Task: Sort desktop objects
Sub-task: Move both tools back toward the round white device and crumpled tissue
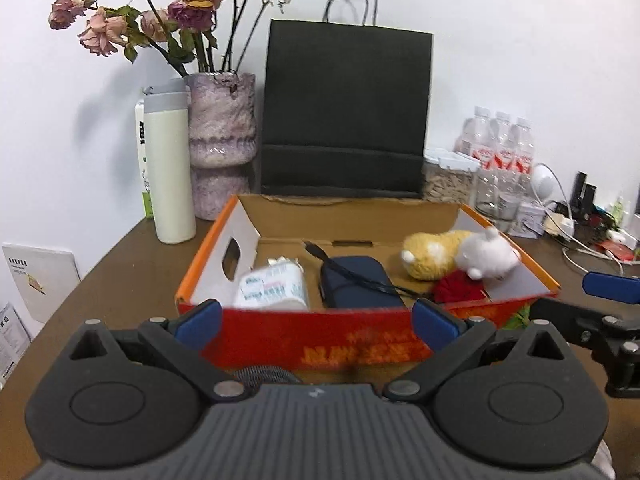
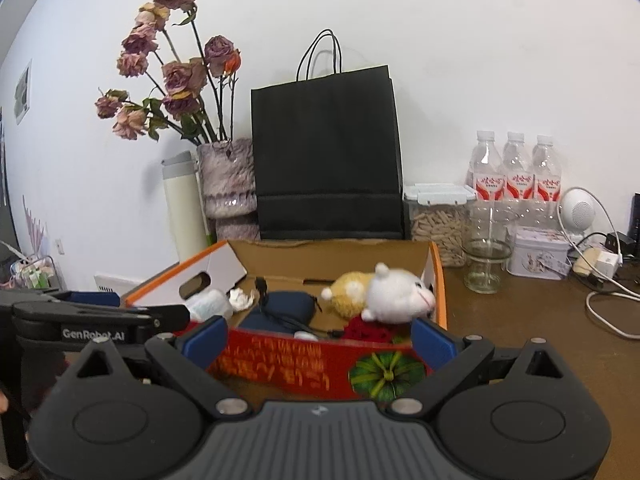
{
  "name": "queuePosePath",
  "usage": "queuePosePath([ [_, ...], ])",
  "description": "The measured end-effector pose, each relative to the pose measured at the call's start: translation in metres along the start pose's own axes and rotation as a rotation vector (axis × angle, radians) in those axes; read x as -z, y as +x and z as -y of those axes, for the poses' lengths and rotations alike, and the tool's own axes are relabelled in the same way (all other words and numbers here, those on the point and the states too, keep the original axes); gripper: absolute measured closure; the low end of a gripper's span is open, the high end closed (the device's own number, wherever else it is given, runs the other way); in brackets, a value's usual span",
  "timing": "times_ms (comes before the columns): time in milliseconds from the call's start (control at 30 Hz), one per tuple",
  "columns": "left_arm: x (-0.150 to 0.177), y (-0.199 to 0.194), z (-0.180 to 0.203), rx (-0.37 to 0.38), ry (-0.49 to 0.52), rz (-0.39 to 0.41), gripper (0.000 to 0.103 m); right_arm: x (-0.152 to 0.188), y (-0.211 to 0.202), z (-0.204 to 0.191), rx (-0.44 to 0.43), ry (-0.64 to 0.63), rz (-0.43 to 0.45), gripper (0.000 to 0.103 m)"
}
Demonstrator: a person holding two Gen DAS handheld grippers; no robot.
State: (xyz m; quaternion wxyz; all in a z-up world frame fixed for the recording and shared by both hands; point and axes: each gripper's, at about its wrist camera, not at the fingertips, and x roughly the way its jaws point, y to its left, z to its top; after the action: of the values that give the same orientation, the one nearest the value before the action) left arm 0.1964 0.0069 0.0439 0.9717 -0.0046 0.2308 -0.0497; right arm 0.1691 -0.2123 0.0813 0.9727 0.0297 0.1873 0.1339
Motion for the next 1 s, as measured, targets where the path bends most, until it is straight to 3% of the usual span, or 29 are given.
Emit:
queuePosePath([
  [267,0.021,-0.021,0.006,0.017,-0.014,-0.025,0.000,0.027,-0.025,-0.007,-0.005,-0.020,-0.031,0.004],
  [533,0.038,-0.036,0.010,0.029,0.000,0.009,0.000,0.041,-0.045,-0.015,-0.008,-0.044,-0.032,0.004],
  [733,0.049,-0.049,0.014,0.011,0.055,0.070,0.000,0.049,-0.047,-0.017,-0.002,-0.055,-0.068,0.004],
  [1000,0.057,-0.053,0.017,0.041,0.084,0.052,0.000,0.056,-0.042,-0.018,0.009,-0.069,-0.116,0.004],
])
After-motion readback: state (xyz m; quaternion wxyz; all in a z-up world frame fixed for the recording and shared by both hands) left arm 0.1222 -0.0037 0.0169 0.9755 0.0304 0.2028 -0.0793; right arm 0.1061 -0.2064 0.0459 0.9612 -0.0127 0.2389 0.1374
